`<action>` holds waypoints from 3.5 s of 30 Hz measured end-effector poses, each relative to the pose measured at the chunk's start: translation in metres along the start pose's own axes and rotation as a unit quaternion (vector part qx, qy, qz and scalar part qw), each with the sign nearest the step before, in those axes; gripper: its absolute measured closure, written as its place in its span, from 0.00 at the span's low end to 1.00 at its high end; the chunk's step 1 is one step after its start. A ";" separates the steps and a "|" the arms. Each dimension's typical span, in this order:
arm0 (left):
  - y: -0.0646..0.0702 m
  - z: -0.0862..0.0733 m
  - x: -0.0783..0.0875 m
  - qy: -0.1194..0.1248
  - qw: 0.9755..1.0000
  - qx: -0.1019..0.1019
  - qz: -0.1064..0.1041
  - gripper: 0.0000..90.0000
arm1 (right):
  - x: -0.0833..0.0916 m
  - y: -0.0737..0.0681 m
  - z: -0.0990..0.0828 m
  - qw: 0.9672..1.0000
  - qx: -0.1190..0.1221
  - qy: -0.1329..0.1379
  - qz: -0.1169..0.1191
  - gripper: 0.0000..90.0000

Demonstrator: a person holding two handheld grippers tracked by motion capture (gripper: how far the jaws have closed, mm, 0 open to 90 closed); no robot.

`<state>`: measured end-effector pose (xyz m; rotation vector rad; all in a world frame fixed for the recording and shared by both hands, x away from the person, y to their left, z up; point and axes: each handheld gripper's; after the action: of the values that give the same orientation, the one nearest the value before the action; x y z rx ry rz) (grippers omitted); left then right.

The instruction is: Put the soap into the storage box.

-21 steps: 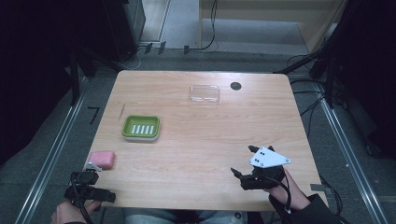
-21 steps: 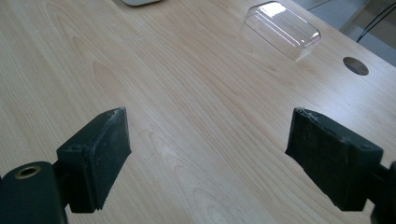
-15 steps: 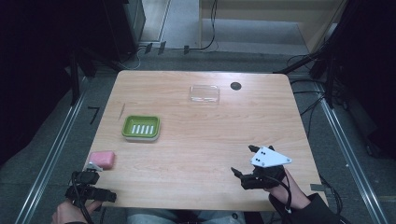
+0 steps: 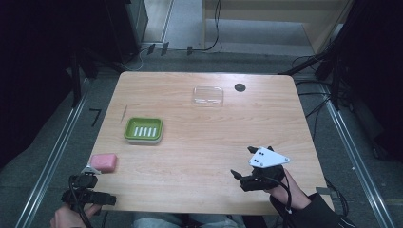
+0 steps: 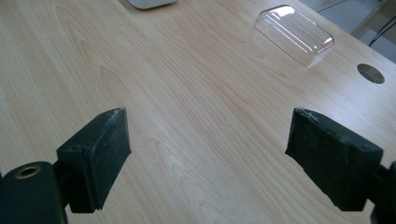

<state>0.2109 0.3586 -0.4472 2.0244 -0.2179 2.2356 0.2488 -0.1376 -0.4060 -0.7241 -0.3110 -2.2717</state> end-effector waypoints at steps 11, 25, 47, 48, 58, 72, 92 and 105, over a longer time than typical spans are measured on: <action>-0.002 0.015 0.001 0.012 1.000 -0.005 0.004 0.00 | 0.001 0.000 -0.001 1.000 0.000 0.000 -0.003 0.15; -0.008 0.027 0.006 0.037 0.999 -0.001 0.001 0.00 | -0.003 -0.002 0.002 1.000 0.002 -0.002 0.003 0.15; -0.016 0.059 0.009 0.062 0.998 0.002 0.000 0.00 | -0.001 -0.001 0.001 1.000 0.002 0.001 0.000 0.15; -0.016 0.060 0.009 0.064 0.998 0.006 -0.001 0.00 | -0.001 -0.001 0.001 1.000 0.002 0.001 0.000 0.15; -0.022 0.068 0.009 0.071 0.997 0.017 -0.003 0.00 | -0.002 -0.002 0.002 1.000 0.005 0.000 0.003 0.15; -0.032 0.083 0.006 0.072 0.997 0.039 0.009 0.00 | -0.003 -0.003 0.003 1.000 0.007 0.001 0.005 0.15; -0.035 0.114 -0.019 0.016 0.998 0.042 0.044 0.00 | -0.003 -0.002 0.003 1.000 0.009 0.000 0.003 0.15; -0.037 0.113 -0.018 0.015 0.998 0.040 0.036 0.09 | -0.003 -0.002 0.003 1.000 0.008 -0.001 0.002 0.15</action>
<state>0.3298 0.3739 -0.4532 2.0533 -0.2044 2.3515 0.2501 -0.1334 -0.4057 -0.7183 -0.3274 -2.2623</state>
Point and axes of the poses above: each handheld gripper's, and its own axes: x roughly backward along the jaws, z roughly out of its top, y roughly to its right, and after that the axes turned 9 degrees about -x, right-handed
